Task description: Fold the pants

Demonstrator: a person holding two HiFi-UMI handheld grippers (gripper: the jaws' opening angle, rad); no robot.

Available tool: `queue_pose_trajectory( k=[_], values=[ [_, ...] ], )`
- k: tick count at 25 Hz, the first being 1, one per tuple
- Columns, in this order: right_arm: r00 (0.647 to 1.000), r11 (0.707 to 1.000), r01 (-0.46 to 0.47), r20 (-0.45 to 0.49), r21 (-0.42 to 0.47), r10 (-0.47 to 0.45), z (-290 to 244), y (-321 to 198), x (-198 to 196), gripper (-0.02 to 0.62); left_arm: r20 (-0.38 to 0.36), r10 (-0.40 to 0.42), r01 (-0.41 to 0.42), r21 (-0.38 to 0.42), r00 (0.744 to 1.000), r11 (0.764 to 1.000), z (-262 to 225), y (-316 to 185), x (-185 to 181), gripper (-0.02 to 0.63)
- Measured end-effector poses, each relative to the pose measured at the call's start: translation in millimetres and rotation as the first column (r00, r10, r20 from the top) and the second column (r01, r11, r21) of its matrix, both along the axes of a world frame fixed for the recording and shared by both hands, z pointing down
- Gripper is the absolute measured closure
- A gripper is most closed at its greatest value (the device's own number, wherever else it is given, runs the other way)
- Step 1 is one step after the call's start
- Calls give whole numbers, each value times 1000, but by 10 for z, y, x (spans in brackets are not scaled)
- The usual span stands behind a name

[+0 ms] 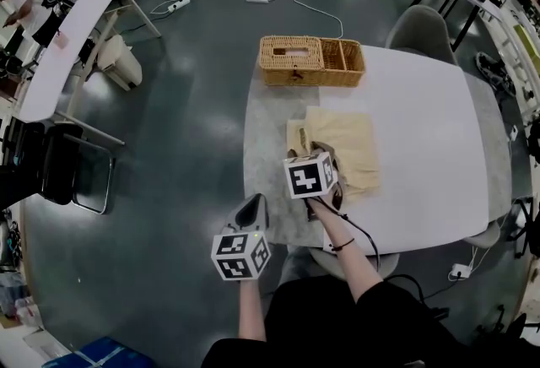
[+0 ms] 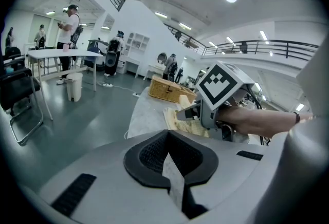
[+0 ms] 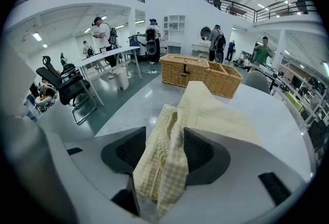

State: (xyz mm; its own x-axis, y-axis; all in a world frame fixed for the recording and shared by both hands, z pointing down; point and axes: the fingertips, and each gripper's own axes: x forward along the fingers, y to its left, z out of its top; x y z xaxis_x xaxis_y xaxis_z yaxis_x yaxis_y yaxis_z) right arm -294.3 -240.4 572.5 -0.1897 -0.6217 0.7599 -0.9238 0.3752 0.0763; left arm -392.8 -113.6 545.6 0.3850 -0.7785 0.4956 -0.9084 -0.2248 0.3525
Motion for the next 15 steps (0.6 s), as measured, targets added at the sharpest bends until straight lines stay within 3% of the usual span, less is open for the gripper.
queue_pose_trajectory(
  k=[7, 12, 15],
  values=[
    [998, 999, 0, 58, 53, -3, -146, 36, 43, 394, 11, 11, -11, 5, 1000, 1000, -35, 46, 92, 598],
    [981, 997, 14, 191, 77, -29, -332, 87, 158, 394, 33, 27, -27, 23, 999, 999, -122, 38, 208, 598],
    [938, 997, 53, 339, 58, -70, -470, 168, 204, 396, 46, 40, -41, 35, 998, 999, -189, 28, 316, 598]
  ],
)
